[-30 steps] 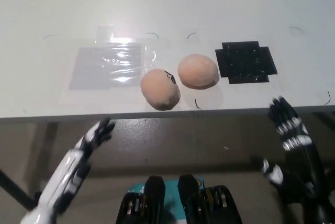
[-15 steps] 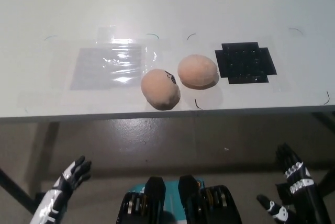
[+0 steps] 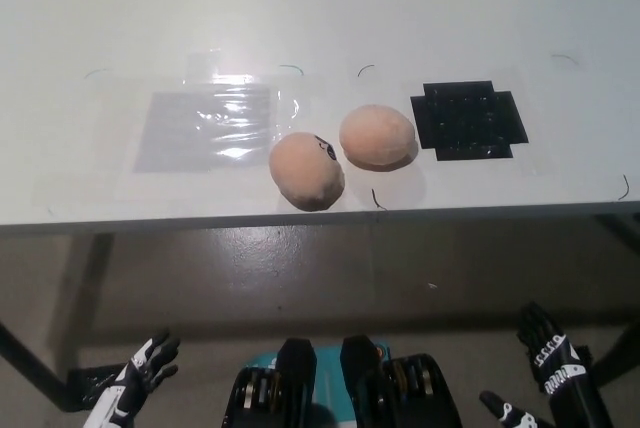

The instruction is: Use both hands to push two dumpling toys together to the middle

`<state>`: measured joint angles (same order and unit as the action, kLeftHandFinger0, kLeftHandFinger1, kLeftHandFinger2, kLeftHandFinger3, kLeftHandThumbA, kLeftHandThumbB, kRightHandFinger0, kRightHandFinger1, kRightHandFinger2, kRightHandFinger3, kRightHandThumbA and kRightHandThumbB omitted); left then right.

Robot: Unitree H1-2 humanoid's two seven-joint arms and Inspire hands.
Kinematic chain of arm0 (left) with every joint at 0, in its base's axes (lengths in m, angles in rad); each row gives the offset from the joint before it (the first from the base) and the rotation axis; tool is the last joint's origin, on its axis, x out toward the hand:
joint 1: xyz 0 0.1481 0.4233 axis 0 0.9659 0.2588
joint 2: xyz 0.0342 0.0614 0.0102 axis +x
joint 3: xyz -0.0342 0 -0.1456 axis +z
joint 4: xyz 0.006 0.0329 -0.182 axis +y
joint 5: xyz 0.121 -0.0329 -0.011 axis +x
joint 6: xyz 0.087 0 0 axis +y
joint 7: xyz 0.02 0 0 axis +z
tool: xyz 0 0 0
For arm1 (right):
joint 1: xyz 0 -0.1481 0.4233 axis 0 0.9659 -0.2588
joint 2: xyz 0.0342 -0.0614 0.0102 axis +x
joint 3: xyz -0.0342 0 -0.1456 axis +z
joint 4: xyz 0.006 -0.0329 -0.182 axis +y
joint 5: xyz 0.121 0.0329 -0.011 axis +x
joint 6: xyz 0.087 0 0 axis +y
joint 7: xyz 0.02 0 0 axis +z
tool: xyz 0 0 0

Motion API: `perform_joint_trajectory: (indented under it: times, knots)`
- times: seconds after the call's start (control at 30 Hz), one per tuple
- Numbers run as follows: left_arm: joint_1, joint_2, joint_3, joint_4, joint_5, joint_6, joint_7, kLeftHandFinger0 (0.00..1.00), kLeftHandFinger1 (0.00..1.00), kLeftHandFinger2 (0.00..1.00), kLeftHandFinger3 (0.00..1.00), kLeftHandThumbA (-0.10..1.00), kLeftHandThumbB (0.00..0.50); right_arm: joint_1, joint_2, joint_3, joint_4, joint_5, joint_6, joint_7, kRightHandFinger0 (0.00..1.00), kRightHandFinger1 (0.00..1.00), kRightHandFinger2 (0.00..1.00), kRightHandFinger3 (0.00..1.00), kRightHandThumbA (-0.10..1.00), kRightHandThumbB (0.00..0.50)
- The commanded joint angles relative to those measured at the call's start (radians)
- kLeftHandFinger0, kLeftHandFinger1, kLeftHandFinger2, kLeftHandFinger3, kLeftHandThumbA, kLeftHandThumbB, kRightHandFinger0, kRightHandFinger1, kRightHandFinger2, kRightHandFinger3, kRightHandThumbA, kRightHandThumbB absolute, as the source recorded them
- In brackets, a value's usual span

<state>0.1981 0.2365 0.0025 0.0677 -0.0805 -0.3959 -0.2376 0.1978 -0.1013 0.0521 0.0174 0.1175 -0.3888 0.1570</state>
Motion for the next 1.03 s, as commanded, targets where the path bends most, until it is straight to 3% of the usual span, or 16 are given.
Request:
perform_joint_trajectory:
  times: [0.0,0.1,0.23,0.37,0.5,0.7,0.83,1.0]
  knots:
    - [-0.011,0.005,0.006,0.006,-0.009,-0.049,0.001,1.0,1.0,1.0,1.0,1.0,0.362,-0.013,-0.005,0.001,0.005,0.022,-0.064,0.022,1.0,1.0,1.0,1.0,1.0,0.312]
    - [-0.018,0.006,0.01,0.014,-0.004,-0.047,0.006,1.0,1.0,1.0,1.0,1.0,0.365,-0.02,-0.005,0.0,0.002,0.008,-0.056,0.016,1.0,1.0,1.0,1.0,1.0,0.309]
    - [-0.038,0.012,0.012,0.034,-0.004,-0.061,0.004,1.0,1.0,1.0,1.0,1.0,0.332,-0.034,-0.006,-0.004,-0.001,-0.001,-0.059,0.011,1.0,1.0,1.0,1.0,1.0,0.309]
    - [-0.034,0.003,0.018,0.02,-0.013,-0.029,0.014,1.0,1.0,1.0,1.0,1.0,0.374,-0.035,-0.005,-0.005,0.004,0.004,-0.064,0.011,1.0,1.0,1.0,1.0,1.0,0.296]
    - [0.021,0.006,0.016,0.014,-0.013,-0.051,0.006,1.0,1.0,1.0,1.0,1.0,0.361,0.032,0.0,0.008,-0.011,0.005,-0.076,0.017,1.0,1.0,1.0,1.0,1.0,0.293]
    - [0.002,-0.002,0.01,0.033,0.001,-0.058,0.011,1.0,1.0,1.0,1.0,1.0,0.359,0.033,-0.015,0.002,-0.03,0.018,-0.04,0.022,1.0,1.0,1.0,1.0,1.0,0.332]
    - [0.03,-0.002,0.014,0.027,0.004,-0.045,0.015,1.0,1.0,1.0,1.0,1.0,0.38,0.054,-0.008,0.006,-0.02,0.008,-0.067,0.02,1.0,1.0,1.0,1.0,1.0,0.297]
    - [-0.005,-0.008,0.017,0.054,0.008,-0.057,0.02,1.0,1.0,1.0,1.0,1.0,0.362,0.018,-0.013,0.001,-0.019,0.019,-0.044,0.022,1.0,1.0,1.0,1.0,1.0,0.289]
